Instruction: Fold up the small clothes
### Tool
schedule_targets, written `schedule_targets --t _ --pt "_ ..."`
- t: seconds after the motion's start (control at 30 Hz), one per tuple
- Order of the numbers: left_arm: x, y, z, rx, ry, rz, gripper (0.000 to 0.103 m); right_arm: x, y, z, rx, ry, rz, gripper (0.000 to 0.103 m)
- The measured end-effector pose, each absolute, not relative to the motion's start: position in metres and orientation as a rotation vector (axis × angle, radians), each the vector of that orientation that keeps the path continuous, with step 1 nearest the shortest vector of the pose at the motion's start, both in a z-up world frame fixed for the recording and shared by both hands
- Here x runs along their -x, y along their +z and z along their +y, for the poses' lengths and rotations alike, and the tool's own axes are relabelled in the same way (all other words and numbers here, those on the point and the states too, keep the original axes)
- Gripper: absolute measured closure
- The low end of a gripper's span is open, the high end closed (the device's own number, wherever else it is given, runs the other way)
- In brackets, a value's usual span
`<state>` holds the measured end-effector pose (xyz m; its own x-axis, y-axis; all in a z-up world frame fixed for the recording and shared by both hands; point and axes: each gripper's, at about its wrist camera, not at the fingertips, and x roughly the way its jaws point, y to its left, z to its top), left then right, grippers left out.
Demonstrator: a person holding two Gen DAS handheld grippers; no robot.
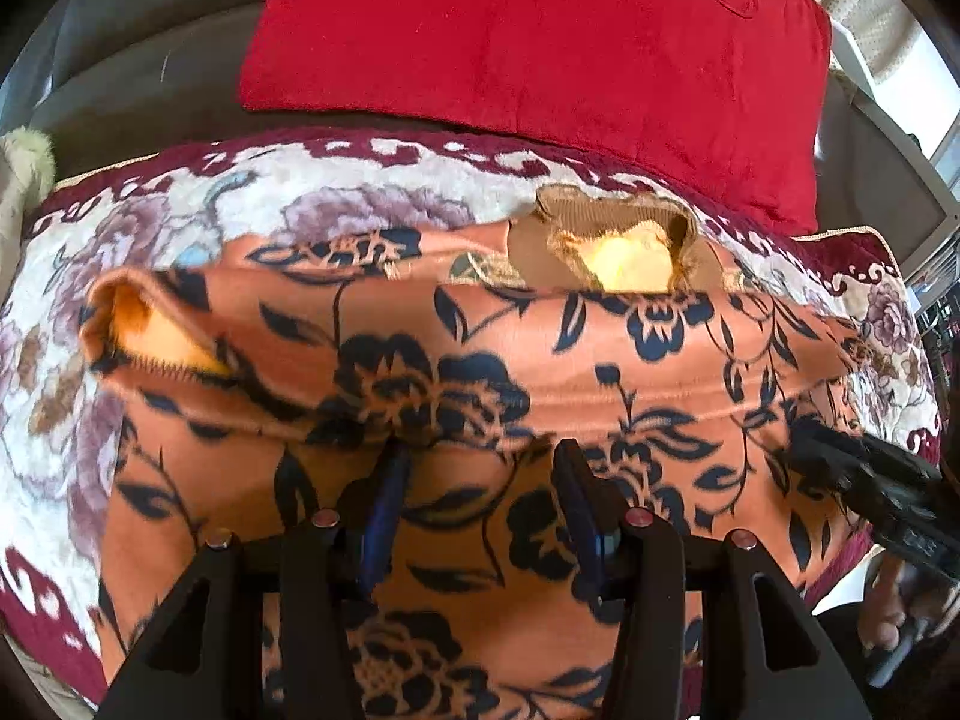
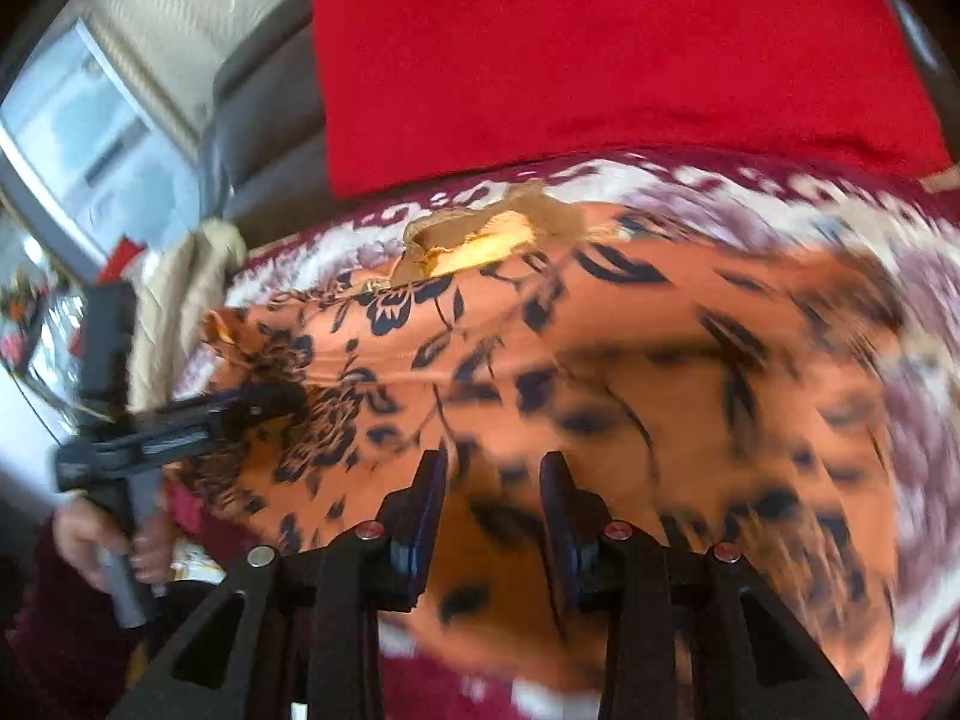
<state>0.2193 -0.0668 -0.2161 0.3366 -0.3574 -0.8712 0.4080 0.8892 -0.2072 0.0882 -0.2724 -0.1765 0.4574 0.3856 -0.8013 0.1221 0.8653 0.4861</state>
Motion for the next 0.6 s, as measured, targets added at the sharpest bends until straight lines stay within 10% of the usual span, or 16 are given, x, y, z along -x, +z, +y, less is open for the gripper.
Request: schedule_targets --t 0.6 --pt "-0.240 -0.175 -0.054 -0.006 -0.426 0.915 0.050 -0.105 -0.152 -0.347 -0.634 -0.058 0.758 0.070"
